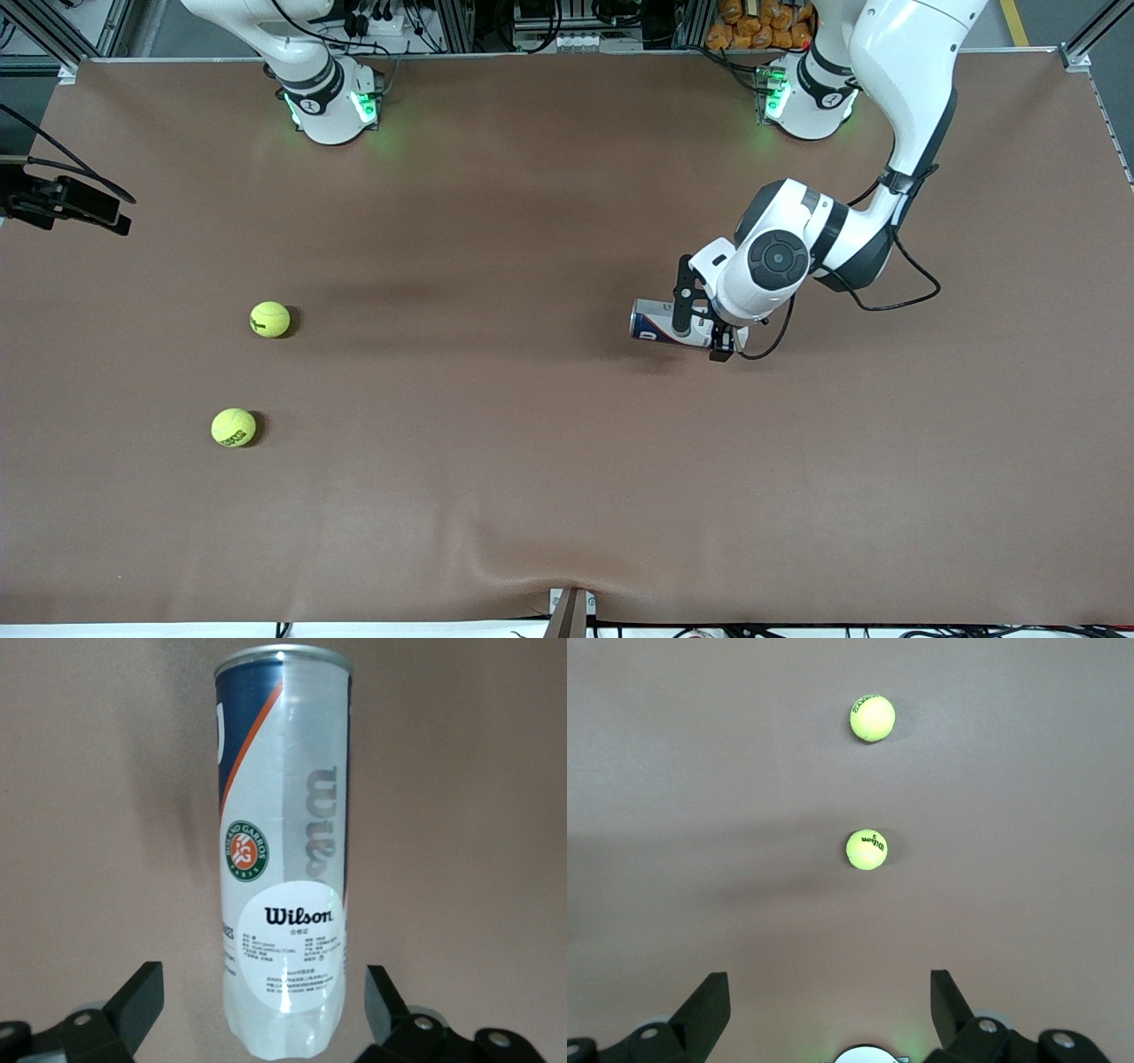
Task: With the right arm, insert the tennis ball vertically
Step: 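Close the left gripper around the middle of the can, then tilt the can upright with the left gripper while the right gripper reaches a ball, then move the can to mid-table while the right gripper grasps the ball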
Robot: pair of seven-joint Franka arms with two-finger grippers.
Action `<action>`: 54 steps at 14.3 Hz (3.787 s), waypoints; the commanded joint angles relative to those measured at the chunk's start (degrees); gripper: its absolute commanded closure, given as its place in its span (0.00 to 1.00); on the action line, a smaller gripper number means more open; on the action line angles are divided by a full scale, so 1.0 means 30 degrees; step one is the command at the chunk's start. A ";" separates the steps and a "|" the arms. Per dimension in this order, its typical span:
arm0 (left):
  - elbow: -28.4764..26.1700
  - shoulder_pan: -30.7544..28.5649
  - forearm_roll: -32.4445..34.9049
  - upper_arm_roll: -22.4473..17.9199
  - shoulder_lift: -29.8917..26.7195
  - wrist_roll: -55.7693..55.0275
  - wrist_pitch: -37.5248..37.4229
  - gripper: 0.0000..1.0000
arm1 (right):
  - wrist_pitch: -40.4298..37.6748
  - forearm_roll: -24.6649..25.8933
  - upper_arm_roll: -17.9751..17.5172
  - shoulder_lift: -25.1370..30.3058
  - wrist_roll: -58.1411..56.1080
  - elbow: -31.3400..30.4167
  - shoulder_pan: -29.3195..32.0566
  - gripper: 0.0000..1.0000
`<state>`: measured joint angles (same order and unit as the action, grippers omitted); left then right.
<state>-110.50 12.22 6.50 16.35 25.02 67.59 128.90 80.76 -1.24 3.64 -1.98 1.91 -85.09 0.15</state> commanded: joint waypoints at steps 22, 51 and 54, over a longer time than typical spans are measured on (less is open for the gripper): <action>-0.2777 0.0233 0.1962 0.0058 0.0948 -0.0117 0.5460 0.04 | 0.1639 -0.0144 -0.0070 -0.2936 0.0273 0.0415 -0.1335 0.00; 0.4601 -0.0351 -1.8211 0.1815 0.2935 0.8423 0.3704 0.44 | 1.4037 0.1086 0.0076 -0.6665 -0.0049 -1.0542 0.0156 0.00; 0.4987 -0.0411 -2.4438 0.1845 0.4546 1.4537 0.3704 0.42 | 1.4911 0.1086 0.0047 -0.6753 -0.0049 -1.1387 0.0623 0.00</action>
<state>-98.38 11.34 -56.99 21.36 34.22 100.54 140.97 122.60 1.24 4.41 -23.72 1.83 -115.60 0.17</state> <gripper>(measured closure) 0.427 0.000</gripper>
